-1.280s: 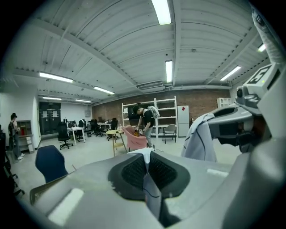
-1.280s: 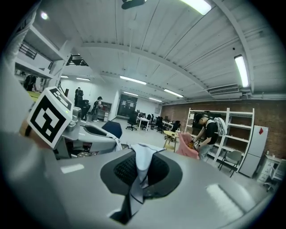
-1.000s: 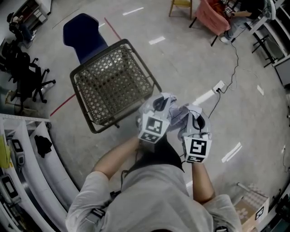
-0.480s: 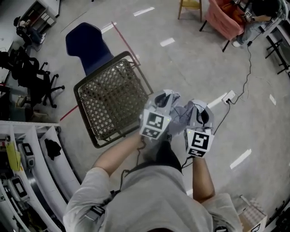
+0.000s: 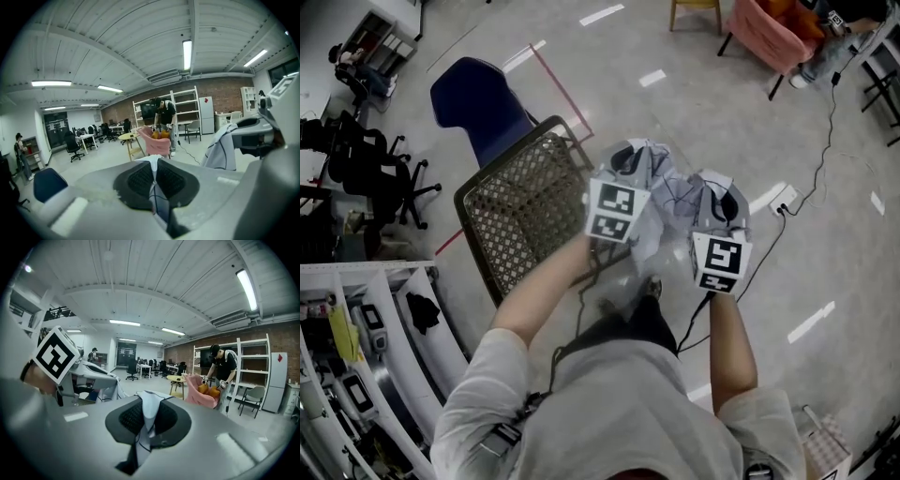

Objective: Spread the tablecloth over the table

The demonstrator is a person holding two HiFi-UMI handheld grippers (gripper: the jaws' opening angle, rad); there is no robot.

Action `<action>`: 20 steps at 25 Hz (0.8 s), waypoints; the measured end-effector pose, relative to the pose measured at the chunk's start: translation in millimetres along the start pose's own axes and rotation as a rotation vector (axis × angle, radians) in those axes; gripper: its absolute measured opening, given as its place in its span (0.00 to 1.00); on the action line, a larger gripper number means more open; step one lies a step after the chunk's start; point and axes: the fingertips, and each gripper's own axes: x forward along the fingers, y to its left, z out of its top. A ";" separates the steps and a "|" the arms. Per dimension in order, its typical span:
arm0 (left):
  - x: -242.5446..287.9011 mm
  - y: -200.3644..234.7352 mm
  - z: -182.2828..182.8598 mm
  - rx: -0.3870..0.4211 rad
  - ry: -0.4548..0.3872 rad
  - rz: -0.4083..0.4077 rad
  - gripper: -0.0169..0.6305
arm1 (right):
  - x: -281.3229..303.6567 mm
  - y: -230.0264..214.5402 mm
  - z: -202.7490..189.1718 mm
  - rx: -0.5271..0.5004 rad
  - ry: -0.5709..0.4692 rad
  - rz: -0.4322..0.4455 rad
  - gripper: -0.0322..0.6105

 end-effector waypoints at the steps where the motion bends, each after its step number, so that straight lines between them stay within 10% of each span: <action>1: 7.5 8.2 2.4 -0.013 0.001 0.014 0.06 | 11.6 -3.1 2.5 0.010 -0.003 0.004 0.06; 9: 31.2 85.9 29.4 -0.083 -0.035 0.085 0.06 | 98.9 -20.2 44.6 0.184 -0.048 0.074 0.06; 20: 39.3 190.3 15.5 -0.064 -0.052 0.086 0.06 | 166.5 64.6 67.5 0.092 0.008 0.104 0.06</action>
